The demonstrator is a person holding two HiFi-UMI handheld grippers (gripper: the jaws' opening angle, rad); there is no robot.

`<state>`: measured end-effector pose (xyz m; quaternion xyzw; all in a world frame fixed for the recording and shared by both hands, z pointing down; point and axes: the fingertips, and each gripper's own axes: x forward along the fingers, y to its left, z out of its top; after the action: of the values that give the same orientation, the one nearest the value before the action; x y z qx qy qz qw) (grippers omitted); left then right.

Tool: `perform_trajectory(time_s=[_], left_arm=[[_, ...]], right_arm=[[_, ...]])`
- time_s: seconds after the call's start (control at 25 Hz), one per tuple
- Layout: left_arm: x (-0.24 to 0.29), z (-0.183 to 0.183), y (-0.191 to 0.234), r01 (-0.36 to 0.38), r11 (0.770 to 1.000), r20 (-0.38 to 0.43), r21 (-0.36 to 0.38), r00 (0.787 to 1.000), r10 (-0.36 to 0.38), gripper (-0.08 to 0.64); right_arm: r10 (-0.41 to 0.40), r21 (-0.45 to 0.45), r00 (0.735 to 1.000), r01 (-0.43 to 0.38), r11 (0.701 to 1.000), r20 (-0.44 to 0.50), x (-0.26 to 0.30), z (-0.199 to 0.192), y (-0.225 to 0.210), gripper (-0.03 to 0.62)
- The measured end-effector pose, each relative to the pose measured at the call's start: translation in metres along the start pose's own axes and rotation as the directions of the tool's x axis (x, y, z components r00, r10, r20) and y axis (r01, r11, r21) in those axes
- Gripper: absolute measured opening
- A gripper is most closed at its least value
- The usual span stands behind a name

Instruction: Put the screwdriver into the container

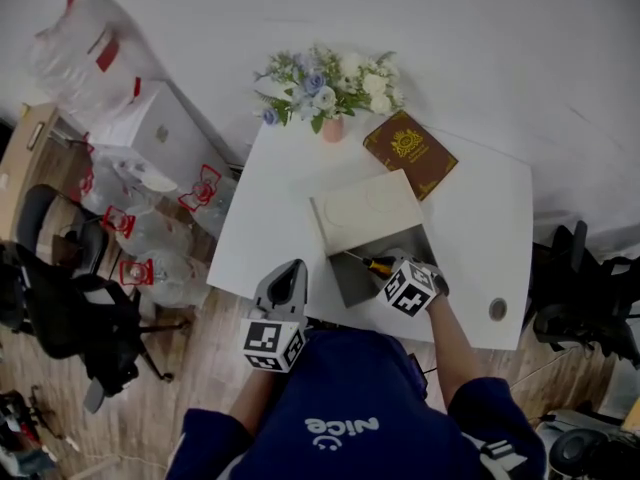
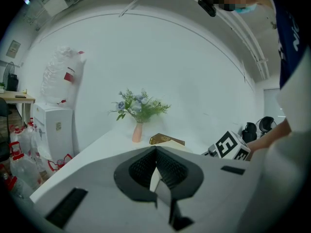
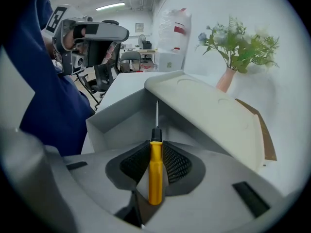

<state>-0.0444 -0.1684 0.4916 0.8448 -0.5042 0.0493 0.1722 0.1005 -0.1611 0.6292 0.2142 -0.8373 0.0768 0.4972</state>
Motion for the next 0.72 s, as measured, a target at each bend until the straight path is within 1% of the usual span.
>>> perform_trajectory(time_s=[0.2, 0.52, 0.72], left_arm=[[0.001, 0.001, -0.001, 0.005, 1.0, -0.004, 0.001, 1.0, -0.005, 0.015], [0.001, -0.001, -0.005, 0.017, 1.0, -0.015, 0.007, 1.0, -0.017, 0.015], [0.001, -0.001, -0.005, 0.018, 1.0, -0.013, 0.008, 1.0, -0.018, 0.015]], right_arm=[[0.043, 0.004, 0.999, -0.043, 0.999, -0.022, 0.009, -0.001, 0.006, 0.095], [0.081, -0.01, 0.993, -0.082, 0.997, -0.084, 0.016, -0.006, 0.01, 0.095], [0.097, 0.011, 0.991, -0.096, 0.995, -0.088, 0.017, -0.006, 0.01, 0.095]])
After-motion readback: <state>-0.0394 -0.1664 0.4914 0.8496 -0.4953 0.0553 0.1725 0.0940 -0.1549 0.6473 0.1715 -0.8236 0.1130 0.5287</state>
